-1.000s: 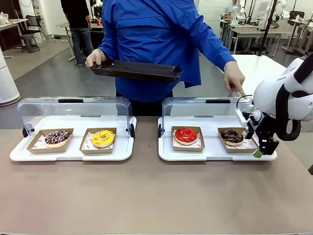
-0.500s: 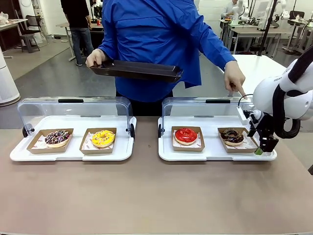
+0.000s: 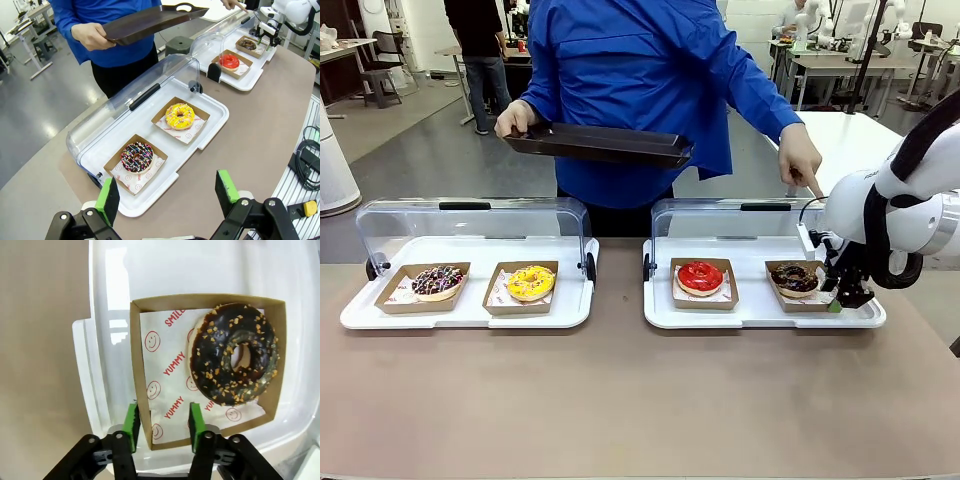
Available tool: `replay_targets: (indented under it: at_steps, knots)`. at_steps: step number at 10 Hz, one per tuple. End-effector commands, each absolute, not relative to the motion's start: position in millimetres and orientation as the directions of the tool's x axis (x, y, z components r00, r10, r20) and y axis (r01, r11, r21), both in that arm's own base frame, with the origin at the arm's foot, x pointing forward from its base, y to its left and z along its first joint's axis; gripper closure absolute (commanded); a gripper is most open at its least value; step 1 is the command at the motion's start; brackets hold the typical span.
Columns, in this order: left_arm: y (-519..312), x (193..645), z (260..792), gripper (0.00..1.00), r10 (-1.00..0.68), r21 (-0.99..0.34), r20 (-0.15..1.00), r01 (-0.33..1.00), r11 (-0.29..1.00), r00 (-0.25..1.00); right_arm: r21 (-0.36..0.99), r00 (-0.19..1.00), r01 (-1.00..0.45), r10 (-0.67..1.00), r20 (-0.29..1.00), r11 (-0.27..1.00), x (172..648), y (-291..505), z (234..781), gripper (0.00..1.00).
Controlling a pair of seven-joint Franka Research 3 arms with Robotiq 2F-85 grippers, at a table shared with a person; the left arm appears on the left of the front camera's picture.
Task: Provide the desired donut to the person.
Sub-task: Pick up and lift the Paper togo box containing the Donut pointed at by the person.
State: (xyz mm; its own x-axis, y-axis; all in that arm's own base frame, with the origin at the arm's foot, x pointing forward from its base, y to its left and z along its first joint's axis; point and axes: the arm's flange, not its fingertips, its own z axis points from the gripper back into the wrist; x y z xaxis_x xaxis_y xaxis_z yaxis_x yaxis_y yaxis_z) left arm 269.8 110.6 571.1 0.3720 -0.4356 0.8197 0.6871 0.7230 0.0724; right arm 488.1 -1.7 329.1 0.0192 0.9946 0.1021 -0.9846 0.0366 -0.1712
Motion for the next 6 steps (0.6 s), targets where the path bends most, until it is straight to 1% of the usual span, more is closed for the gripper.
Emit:
replay_targets:
  at_steps: [1, 2, 3, 6]
  knots:
    - [110, 270, 572, 0.00, -0.420, 0.059, 0.823, 0.678, 0.732, 0.382, -0.144, 0.029, -0.989, 0.996, 0.083, 0.041, 497, -3, 326, 0.85]
    - [110, 270, 572, 0.00, -0.420, 0.059, 0.823, 0.678, 0.732, 0.382, -0.136, 0.026, -0.990, 0.995, 0.094, 0.039, 497, -4, 327, 0.95]
    - [110, 270, 572, 0.00, -0.420, 0.059, 0.823, 0.678, 0.732, 0.382, -0.137, 0.027, -0.990, 0.995, 0.092, 0.039, 496, -5, 328, 1.00]
    - [110, 270, 572, 0.00, -0.420, 0.059, 0.823, 0.678, 0.732, 0.382, -0.107, -0.022, -0.994, 0.997, 0.076, -0.014, 487, -4, 339, 1.00]
